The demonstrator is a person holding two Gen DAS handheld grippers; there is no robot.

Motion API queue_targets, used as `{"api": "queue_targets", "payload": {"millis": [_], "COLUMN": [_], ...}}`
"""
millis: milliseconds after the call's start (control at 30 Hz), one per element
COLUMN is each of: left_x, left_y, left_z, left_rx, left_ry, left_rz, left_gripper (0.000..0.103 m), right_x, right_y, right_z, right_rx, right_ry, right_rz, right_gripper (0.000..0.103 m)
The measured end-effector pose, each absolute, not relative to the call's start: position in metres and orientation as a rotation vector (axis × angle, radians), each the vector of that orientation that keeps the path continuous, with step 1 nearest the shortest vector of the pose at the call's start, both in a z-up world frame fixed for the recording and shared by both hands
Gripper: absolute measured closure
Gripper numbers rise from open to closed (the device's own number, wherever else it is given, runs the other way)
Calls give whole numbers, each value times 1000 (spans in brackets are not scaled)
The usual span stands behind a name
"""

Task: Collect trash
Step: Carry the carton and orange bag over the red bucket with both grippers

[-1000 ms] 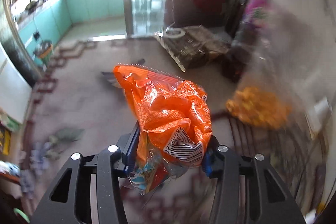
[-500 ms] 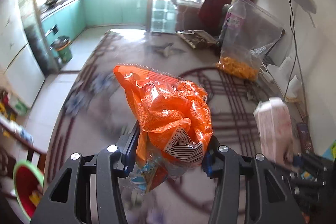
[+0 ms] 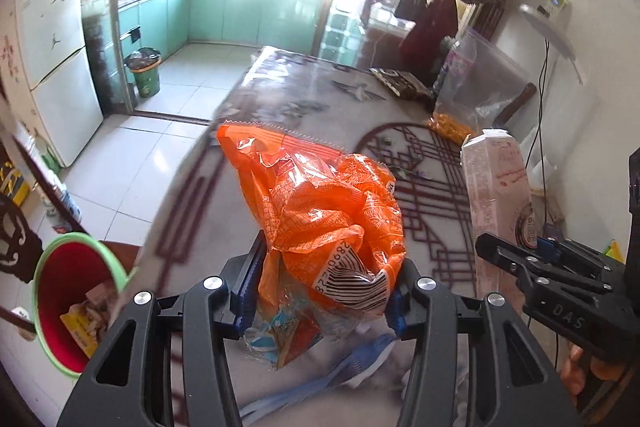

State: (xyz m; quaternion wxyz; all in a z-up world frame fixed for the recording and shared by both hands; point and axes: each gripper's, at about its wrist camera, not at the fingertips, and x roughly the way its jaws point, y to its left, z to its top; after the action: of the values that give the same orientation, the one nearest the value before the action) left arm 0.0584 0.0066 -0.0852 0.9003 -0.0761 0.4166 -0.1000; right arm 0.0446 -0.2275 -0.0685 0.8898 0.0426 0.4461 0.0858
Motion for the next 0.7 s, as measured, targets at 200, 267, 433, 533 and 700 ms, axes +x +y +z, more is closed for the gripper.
{"api": "queue_targets", "payload": {"millis": [200,267,433,533,700], "left_x": [36,30,17,12,3], "left_y": [56,72,108,123,148], "left_z": [-81,-81,-79,-76,-71], "left_rx": [-176,-181,-193,-201,-213], "left_ry": [850,845,835,828,811], "left_rz": [-181,-170,-139,-122,-96], "left_gripper": [56,56,56,56,56], "right_x": [29,25,16,13,8], "right_y": [-170,-152,-114,-96,-73], "right_z": [-59,-57,-52,-49,-43], "right_rx": [49,41,29,18,2], "right_ry": [913,911,902,895,881], "right_rz": [213,227,257,276,299], "right_gripper": [63,63,63,63,63]}}
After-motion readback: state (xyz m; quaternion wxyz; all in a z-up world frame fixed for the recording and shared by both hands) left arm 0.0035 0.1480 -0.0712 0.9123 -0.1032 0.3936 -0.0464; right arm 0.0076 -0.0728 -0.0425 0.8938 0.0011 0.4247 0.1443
